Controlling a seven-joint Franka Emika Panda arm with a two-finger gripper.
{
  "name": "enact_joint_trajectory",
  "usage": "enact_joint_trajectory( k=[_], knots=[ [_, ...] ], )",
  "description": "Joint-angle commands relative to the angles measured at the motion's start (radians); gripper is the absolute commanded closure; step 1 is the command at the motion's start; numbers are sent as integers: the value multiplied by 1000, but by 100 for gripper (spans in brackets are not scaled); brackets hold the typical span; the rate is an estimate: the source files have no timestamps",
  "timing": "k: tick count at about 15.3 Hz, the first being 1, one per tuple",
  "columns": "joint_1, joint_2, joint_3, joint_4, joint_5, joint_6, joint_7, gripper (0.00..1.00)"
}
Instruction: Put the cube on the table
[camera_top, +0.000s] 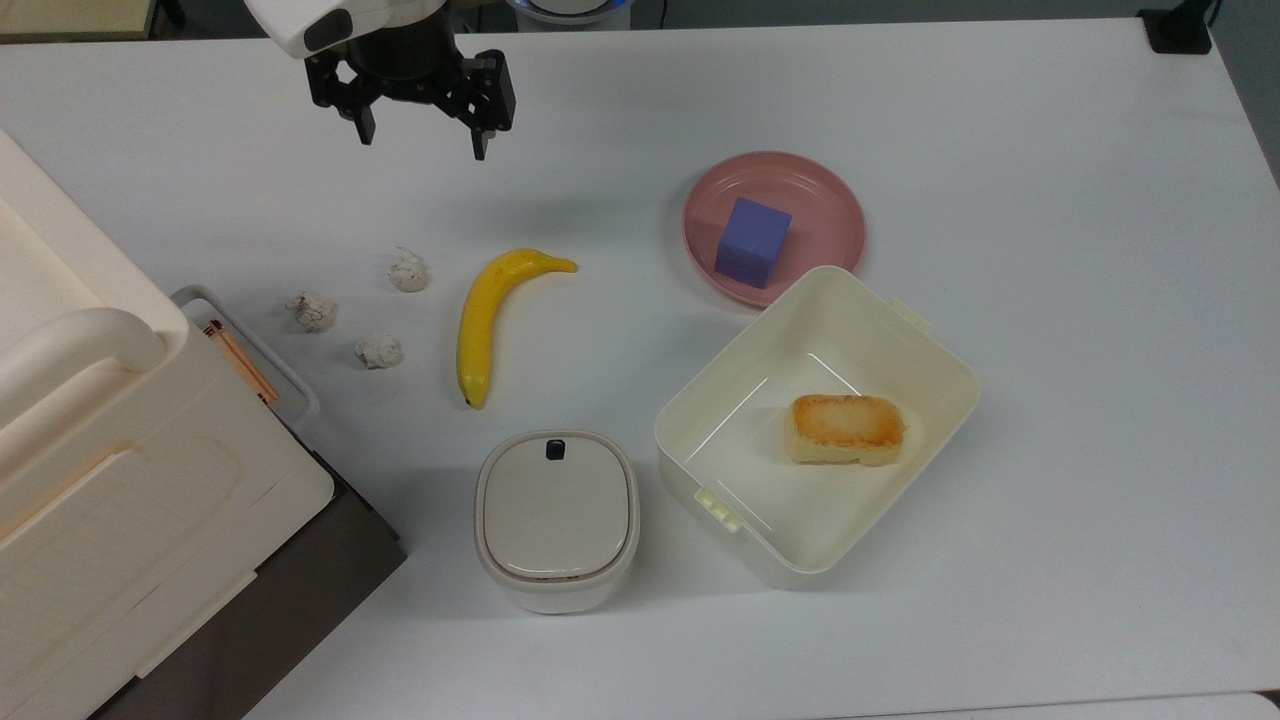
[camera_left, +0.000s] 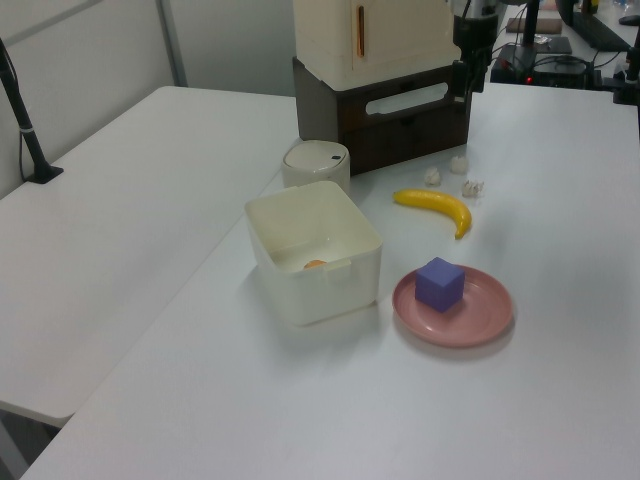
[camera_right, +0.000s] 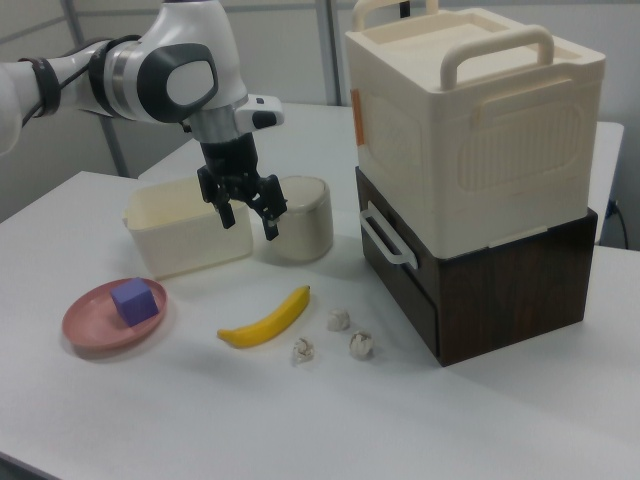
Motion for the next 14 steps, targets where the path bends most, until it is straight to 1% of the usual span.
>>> enact_joint_trajectory(
  k=[1, 11, 13, 14],
  knots=[
    [8, -13, 0, -5, -1, -31, -9, 0],
    [20, -8, 1, -19, 0, -25, -6, 0],
    [44, -7, 4, -23, 5, -26, 6, 0],
    [57, -5, 6, -28, 7, -25, 37, 0]
  ],
)
